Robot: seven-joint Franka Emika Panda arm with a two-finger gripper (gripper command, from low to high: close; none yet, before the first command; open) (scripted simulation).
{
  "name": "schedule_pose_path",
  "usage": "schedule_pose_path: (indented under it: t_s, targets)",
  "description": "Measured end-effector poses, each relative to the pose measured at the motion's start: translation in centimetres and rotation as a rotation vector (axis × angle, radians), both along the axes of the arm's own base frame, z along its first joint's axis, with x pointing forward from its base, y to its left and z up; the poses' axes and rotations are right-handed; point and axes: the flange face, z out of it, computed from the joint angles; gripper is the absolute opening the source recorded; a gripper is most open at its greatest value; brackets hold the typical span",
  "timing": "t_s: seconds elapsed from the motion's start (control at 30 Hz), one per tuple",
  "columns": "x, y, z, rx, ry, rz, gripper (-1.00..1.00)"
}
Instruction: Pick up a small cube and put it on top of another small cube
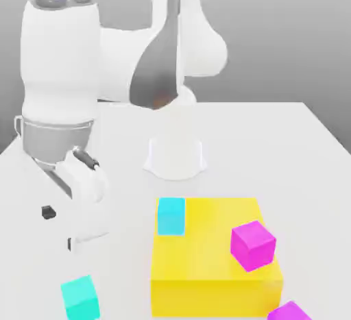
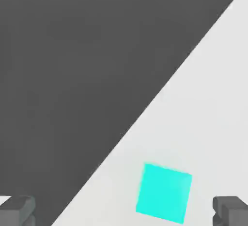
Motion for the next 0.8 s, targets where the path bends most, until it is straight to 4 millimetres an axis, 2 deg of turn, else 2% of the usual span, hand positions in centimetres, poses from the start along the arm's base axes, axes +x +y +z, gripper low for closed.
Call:
schedule_pose_path:
  t_s: [0.1,0.23,0.27,0.43,0.47,0.53,0.63,0.67,0.8]
  targets:
    - [-1.2,-0.8,-5.2,0.056,0.056,-0.103,0.00]
    - [-1.5,-1.1,-10.9,0.072,0.072,-0.135,0.00]
    - [-1.6,-1.1,-12.3,0.073,0.073,-0.136,-1.00]
    - [-1.6,-1.1,-12.3,0.072,0.070,-0.136,-1.00]
    - [-1.6,-1.1,-13.0,0.072,0.071,-0.136,-1.00]
    - [-1.6,-1.1,-11.8,0.073,0.071,-0.137,-1.00]
    - [-1.6,-1.1,-8.1,0.073,0.072,-0.137,-1.00]
    - [-1.5,-0.4,-6.8,0.074,0.071,-0.131,-1.00]
    - [-0.2,7.2,-1.4,0.086,0.061,-0.064,-1.00]
